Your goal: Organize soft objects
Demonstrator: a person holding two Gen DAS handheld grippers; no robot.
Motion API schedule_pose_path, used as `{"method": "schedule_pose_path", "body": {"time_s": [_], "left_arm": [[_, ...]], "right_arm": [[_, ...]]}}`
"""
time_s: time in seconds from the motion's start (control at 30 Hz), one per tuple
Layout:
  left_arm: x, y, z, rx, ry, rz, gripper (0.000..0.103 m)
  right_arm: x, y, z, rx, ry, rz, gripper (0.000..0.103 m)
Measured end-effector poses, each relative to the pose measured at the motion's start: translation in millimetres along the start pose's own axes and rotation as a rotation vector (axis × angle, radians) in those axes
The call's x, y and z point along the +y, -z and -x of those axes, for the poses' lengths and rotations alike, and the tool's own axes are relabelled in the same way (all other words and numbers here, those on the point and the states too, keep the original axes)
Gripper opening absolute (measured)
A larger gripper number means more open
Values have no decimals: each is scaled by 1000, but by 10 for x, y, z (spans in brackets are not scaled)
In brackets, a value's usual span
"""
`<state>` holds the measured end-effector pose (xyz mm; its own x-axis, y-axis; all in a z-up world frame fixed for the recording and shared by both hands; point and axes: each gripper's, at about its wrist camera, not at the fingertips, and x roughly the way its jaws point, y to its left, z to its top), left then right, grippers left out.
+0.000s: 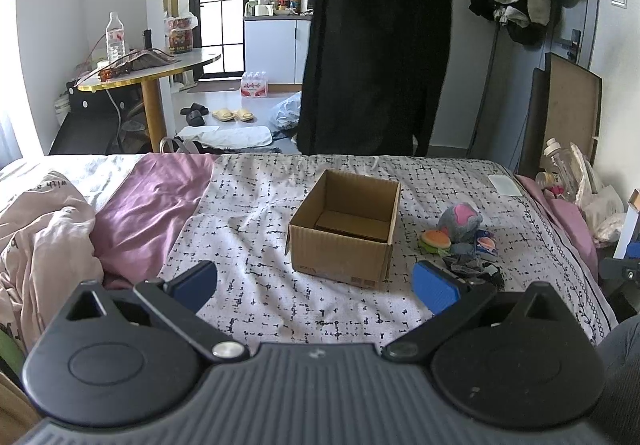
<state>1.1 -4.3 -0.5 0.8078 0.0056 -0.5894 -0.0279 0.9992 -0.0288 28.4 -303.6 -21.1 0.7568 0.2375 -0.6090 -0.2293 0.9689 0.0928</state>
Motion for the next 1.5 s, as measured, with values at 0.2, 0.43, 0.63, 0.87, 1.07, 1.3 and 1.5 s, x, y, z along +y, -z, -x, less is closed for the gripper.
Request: {"method": "schedule_pose_path", "body": {"time_s": [0.2, 0.43, 0.63, 0.87, 1.07, 1.3, 1.5], "left_arm": [[-6, -2, 3, 0, 0, 1, 103], [-8, -9, 13, 0, 1, -3, 103], [-8, -10, 12, 0, 2, 0, 103], [-10, -7, 12, 0, 1, 0, 103], [-12, -7, 12, 0, 1, -1, 103], [-11, -8, 8, 0, 1, 0, 103], [13, -24, -1, 2, 6, 4, 103]], "right_arm": [[-7, -4, 6, -8, 5, 7, 103], [13, 10, -1, -4, 9, 10, 103], [19, 16, 6, -5, 11, 9, 103], [-4, 17, 6, -7, 18, 2, 103], [-4, 16, 7, -7, 17, 2, 103], [-22, 0, 9, -10, 18, 2, 103], [-30, -14, 7, -9, 19, 4, 103]]}}
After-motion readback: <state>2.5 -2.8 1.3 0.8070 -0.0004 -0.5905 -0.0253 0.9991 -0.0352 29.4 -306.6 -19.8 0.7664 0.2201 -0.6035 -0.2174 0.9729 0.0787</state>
